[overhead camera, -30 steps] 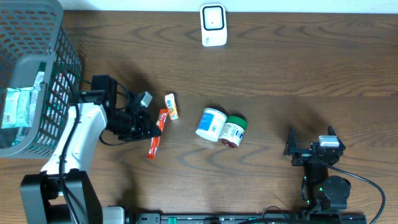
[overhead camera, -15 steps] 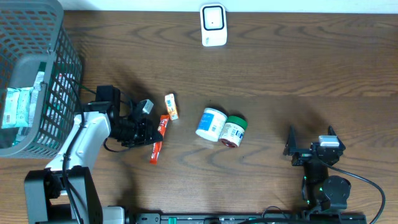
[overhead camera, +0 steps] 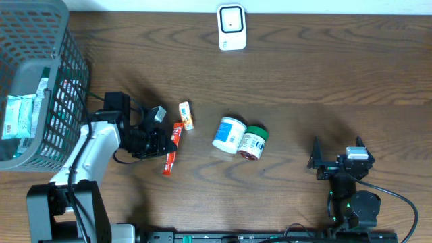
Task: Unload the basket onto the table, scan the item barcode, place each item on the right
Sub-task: 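Lower the Nescafe stick onto the table below the tissue pack, release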
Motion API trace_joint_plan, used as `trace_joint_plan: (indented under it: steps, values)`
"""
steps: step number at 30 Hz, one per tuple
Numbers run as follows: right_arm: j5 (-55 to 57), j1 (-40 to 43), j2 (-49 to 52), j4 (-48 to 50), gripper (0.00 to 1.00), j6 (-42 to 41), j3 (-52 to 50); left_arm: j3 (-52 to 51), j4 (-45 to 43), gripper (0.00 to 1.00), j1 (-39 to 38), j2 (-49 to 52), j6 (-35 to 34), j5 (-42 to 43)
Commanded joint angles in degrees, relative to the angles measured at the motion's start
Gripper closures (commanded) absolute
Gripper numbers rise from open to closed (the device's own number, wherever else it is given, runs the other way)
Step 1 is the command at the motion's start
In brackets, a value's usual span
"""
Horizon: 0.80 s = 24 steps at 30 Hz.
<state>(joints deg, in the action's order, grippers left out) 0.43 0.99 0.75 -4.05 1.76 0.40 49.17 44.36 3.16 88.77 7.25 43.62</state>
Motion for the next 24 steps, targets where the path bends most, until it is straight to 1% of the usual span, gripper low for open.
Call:
trace_joint_plan:
  steps: [1,4,12,16,24]
  values:
    - [0.1,-0.8,0.0,-0.2,0.01,0.2,-0.1,-2.6,-1.3,0.92,-0.1,0.3,-2.7,1.0]
    - [0.1,-0.8,0.0,-0.2,0.01,0.2,-0.1,-3.3,-2.5,0.92,-0.1,0.3,-2.8,1.0]
    - [0.1,-0.8,0.0,-0.2,0.01,0.2,-0.1,-3.5,-2.4,0.92,-0.1,0.3,-2.9,1.0]
    - [0.1,-0.8,0.0,-0.2,0.01,0.2,-0.1,-5.2,-2.5,0.92,-0.2,0.3,-3.5,1.0]
    - [0.1,-0.8,0.0,-0.2,0.01,0.2,-0.1,-6.6,-4.9,0.92,-0.2,0.3,-3.5,1.0]
